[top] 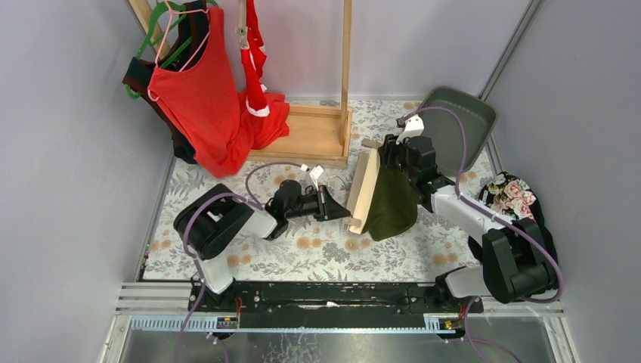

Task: Clip the underwear to the hanger
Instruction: Pick up the hanger at the center of the board.

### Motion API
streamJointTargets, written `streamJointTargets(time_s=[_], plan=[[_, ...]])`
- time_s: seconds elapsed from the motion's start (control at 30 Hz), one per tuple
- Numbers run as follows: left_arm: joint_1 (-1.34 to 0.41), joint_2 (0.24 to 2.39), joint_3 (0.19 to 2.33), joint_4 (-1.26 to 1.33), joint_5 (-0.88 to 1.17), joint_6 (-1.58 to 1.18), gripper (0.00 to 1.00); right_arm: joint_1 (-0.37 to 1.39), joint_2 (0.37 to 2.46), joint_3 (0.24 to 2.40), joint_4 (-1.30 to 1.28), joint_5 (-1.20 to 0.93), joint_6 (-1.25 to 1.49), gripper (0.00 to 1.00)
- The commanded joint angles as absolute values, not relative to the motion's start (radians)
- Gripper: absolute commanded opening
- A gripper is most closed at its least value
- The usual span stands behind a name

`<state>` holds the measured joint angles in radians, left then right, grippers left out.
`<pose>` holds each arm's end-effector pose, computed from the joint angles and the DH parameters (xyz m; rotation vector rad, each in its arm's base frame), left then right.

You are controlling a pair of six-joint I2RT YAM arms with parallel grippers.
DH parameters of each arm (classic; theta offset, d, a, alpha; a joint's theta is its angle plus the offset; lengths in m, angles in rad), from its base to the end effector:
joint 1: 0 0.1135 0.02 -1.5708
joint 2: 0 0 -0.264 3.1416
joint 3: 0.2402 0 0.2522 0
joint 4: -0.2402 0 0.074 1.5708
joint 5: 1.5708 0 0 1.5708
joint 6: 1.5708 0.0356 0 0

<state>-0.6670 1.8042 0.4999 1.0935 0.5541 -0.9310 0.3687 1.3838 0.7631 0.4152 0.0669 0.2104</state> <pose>0.2284 -0.2037 0.1280 0.1942 2.0597 -1.5683 0.2922 0.1103 0.2569 -0.0929 1.7874 0.3580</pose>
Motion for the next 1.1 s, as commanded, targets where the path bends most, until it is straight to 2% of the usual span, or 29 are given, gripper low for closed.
streamJointTargets(time_s=[0.0, 0.07, 0.2, 0.4, 0.57, 0.8, 1.07], plan=[[-0.672, 1.706, 0.613, 0.676, 0.537, -0.669, 0.00, 0.360, 1.308, 0.771, 0.341, 0.075, 0.151, 0.57], [-0.672, 1.676, 0.651, 0.547, 0.535, -0.594, 0.00, 0.358, 1.277, 0.777, 0.317, 0.084, 0.142, 0.66], [-0.672, 1.628, 0.703, 0.395, 0.518, -0.503, 0.00, 0.356, 1.215, 0.802, 0.261, 0.026, 0.120, 0.71], [-0.672, 1.606, 0.751, 0.300, 0.544, -0.444, 0.00, 0.358, 1.136, 0.805, 0.220, -0.285, 0.044, 0.67], [-0.672, 1.587, 0.776, 0.243, 0.578, -0.394, 0.00, 0.379, 1.175, 0.808, 0.222, -0.546, 0.012, 0.65], [-0.672, 1.546, 0.793, 0.190, 0.619, -0.348, 0.00, 0.489, 1.304, 0.864, 0.172, -0.600, -0.077, 0.64], [-0.672, 1.514, 0.790, 0.147, 0.659, -0.310, 0.00, 0.510, 1.353, 0.862, 0.223, -0.671, -0.101, 0.65]])
